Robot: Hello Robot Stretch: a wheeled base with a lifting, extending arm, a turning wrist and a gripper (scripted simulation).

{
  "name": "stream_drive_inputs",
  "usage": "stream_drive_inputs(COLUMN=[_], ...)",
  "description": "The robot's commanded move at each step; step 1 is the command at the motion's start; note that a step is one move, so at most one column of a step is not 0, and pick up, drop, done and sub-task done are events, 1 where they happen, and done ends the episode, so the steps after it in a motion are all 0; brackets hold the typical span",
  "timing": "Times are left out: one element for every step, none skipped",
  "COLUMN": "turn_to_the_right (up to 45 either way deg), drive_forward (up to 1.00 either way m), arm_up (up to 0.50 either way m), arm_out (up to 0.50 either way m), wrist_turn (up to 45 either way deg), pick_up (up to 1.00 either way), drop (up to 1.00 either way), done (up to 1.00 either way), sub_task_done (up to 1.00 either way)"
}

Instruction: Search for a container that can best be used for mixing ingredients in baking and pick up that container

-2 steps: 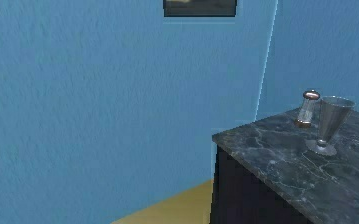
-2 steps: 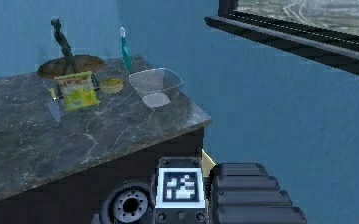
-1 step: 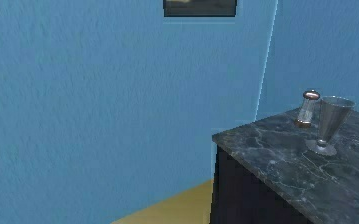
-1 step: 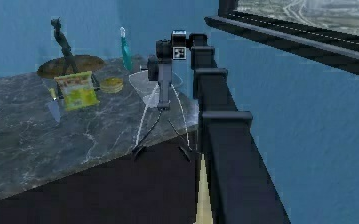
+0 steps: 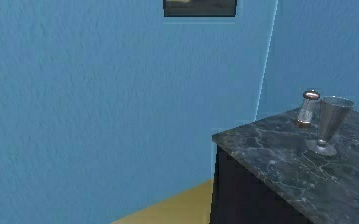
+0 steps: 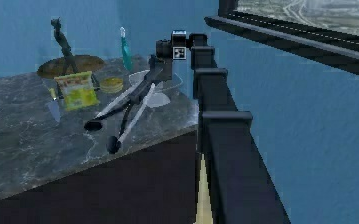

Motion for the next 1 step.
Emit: stream_drive_inputs(turn_to_the_right=[0.0], drive_forward=[0.0], arm_up=[0.0], arm_out=[0.0], wrist_turn=[45.0], pick_up=[0.0], drop=[0.0], done=[0.0], sub_task_done=[0.0])
